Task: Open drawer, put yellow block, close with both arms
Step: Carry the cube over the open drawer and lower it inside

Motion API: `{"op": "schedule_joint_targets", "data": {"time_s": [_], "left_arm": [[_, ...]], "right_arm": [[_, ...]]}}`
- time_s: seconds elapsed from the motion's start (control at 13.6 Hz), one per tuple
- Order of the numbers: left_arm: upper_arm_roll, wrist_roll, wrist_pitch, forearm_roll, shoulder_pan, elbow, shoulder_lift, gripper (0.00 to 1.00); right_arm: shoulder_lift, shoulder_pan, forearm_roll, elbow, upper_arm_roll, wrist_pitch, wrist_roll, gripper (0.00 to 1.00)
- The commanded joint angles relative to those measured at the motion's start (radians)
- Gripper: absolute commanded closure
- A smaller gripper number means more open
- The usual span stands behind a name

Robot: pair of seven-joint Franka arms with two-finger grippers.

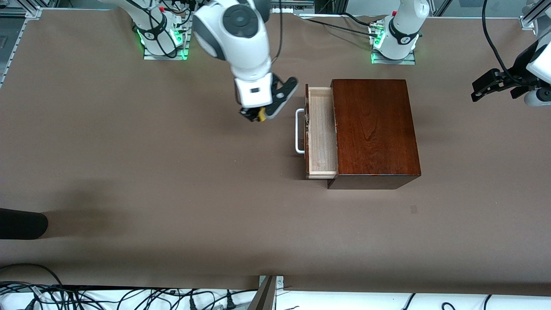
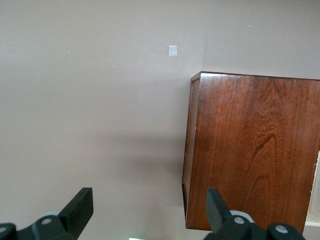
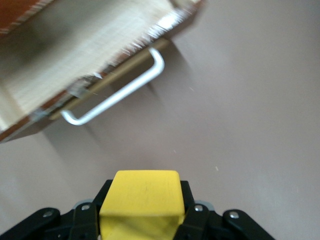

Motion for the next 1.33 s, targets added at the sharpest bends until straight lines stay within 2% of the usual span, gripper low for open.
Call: {"op": "schedule_joint_targets", "data": {"time_s": [0.0,0.22,0.44,0.66,1.25], "left_arm": [[0.007,0.016,0.011,-0.019,-0.009,-0.003,-0.012,0.00],[0.007,0.018,0.011,-0.019,-0.011,0.000,-0.008,0.00],[0.007,0.016,0.011,-0.019,-0.011,0.000,-0.008,0.00],[0.007,0.016,0.011,-0.018,-0.012,0.000,-0.008,0.00],[0.005,0.015,0.004,-0.018,-0.014,0.001,-0.008,0.00]], "right_arm": [[0.106,0.066,-0.017,0.162,-0.012,-0.023,-0.100,0.95],[0.236,0.127,-0.055,0.327,-0.012,-0.029,-0.154,0.95],[0.333,0.193,-0.113,0.420,-0.017,-0.020,-0.169,0.95],[0.352,0.224,-0.149,0.423,-0.017,-0.017,-0.180,0.95],[0.404,0.258,-0.170,0.424,-0.025,0.061,-0.185,0.95]]}}
